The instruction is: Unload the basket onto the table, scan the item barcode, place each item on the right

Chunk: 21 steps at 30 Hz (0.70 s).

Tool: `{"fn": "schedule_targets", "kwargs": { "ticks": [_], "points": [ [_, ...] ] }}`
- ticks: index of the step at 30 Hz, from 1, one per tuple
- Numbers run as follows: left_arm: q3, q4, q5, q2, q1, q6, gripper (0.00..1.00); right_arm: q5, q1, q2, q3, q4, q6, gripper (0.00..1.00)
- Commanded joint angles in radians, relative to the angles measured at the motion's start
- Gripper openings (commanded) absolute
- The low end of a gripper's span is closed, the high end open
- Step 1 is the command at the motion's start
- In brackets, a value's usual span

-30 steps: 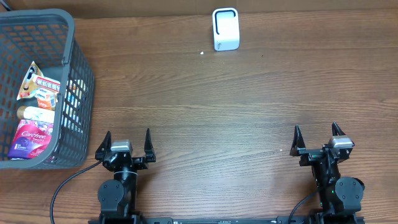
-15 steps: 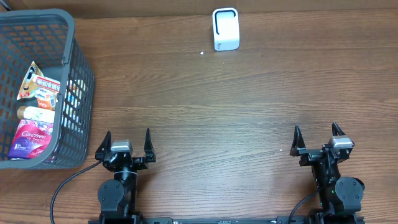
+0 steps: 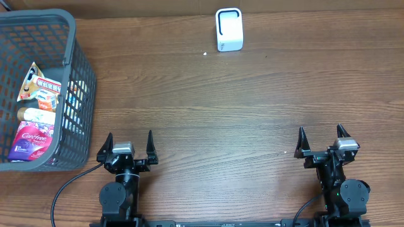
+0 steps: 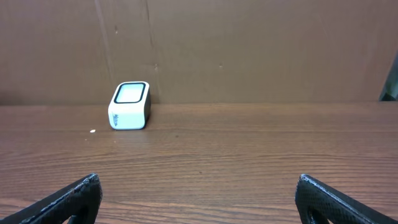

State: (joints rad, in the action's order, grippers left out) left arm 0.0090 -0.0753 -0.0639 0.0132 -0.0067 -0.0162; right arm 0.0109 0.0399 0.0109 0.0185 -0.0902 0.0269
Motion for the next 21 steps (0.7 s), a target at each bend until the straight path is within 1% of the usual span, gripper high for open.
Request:
{"fn": "schedule_targets", "kwargs": {
  "ticks": [1,16,17,18,19,21],
  "points": [
    [-0.004,0.003,0.01,-0.009,-0.005,-0.006,1.0,-0.01,-0.003,-0.008,-0.01,0.005,0.007,1.0],
    [-0.004,0.005,0.013,-0.009,-0.005,-0.011,1.0,-0.01,-0.003,-0.008,-0.01,0.005,0.007,1.0],
    [-0.004,0.003,0.077,-0.009,-0.005,-0.077,1.0,-0.01,-0.003,-0.008,-0.01,0.005,0.007,1.0],
    [-0.004,0.003,0.123,-0.009,-0.005,-0.113,1.0,-0.01,-0.003,-0.008,-0.01,0.005,0.007,1.0],
    [-0.004,0.064,0.205,-0.009,-0.005,-0.175,1.0,-0.01,-0.003,-0.008,-0.01,0.005,0.007,1.0],
    [-0.004,0.15,0.31,-0.009,-0.005,-0.261,1.0,-0.01,-0.003,-0.008,-0.01,0.005,0.007,1.0]
  ]
}}
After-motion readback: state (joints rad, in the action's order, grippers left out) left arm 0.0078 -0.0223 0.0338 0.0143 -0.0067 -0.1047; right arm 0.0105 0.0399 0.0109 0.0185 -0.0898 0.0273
